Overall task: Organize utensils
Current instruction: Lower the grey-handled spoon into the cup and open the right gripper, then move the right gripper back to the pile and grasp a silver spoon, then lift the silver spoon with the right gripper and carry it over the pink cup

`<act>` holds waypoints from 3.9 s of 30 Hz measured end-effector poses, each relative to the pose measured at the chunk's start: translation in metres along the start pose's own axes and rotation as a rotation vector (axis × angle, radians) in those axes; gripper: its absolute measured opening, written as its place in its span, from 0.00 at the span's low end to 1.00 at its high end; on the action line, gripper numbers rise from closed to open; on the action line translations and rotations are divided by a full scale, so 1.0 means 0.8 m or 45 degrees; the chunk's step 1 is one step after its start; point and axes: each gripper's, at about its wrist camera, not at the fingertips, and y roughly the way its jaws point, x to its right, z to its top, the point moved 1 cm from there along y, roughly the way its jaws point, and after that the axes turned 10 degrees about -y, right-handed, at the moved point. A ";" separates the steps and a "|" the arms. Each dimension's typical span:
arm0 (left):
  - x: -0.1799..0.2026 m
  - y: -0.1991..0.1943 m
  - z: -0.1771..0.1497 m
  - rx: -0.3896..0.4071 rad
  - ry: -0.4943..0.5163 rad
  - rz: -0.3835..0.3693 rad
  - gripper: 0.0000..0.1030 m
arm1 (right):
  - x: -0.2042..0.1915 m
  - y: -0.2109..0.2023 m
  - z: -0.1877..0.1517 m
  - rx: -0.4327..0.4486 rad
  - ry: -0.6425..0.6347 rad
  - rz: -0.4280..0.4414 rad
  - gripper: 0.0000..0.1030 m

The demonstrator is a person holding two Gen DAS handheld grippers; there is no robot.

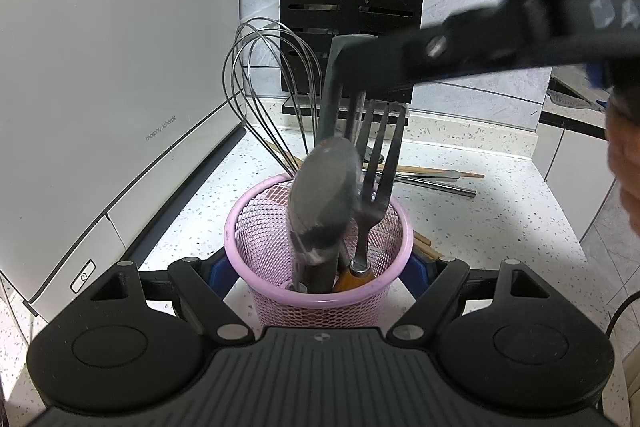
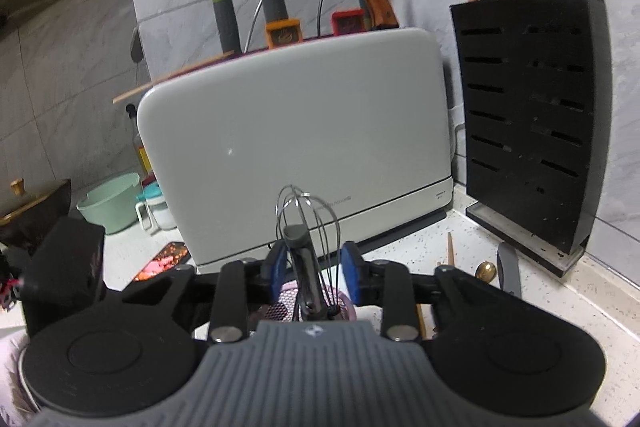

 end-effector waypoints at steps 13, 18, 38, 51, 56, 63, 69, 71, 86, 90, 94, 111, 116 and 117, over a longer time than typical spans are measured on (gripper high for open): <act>0.000 0.001 0.000 0.004 -0.007 -0.001 0.90 | 0.051 -0.048 0.001 0.085 0.128 -0.159 0.37; -0.001 0.000 -0.001 0.004 -0.005 -0.006 0.90 | 0.069 -0.026 -0.020 -0.071 0.015 -0.296 0.35; -0.004 0.003 0.001 0.000 -0.008 0.007 0.90 | 0.112 0.083 -0.087 -0.488 -0.363 -0.384 0.32; -0.005 0.004 0.001 -0.001 -0.008 0.005 0.90 | 0.124 0.106 -0.095 -0.577 -0.378 -0.356 0.24; -0.004 0.003 0.001 0.000 -0.008 0.005 0.90 | 0.124 0.102 -0.098 -0.587 -0.351 -0.345 0.06; -0.004 0.003 0.000 0.001 -0.008 0.005 0.90 | 0.114 0.089 -0.100 -0.597 -0.293 -0.304 0.03; -0.005 0.003 0.000 0.000 -0.007 0.005 0.90 | 0.113 0.076 -0.097 -0.613 -0.109 -0.246 0.03; -0.005 0.003 0.001 0.001 -0.007 0.004 0.90 | 0.117 0.071 -0.096 -0.607 -0.036 -0.229 0.03; -0.005 0.003 0.000 0.001 -0.007 0.004 0.90 | 0.098 0.063 -0.095 -0.635 0.050 -0.120 0.03; -0.005 0.002 0.000 0.001 -0.007 0.004 0.90 | 0.089 0.064 -0.095 -0.640 -0.075 -0.156 0.06; -0.005 0.002 0.000 0.001 -0.007 0.005 0.90 | 0.074 0.062 -0.088 -0.594 -0.198 -0.171 0.15; -0.004 0.002 0.000 0.001 -0.007 0.005 0.90 | 0.052 0.108 -0.090 -0.545 -0.343 -0.236 0.38; -0.004 0.001 0.000 0.002 -0.007 0.004 0.90 | 0.069 0.114 -0.090 -0.541 -0.184 -0.203 0.34; -0.004 0.001 0.000 0.002 -0.007 0.005 0.90 | 0.071 0.116 -0.091 -0.540 -0.149 -0.191 0.32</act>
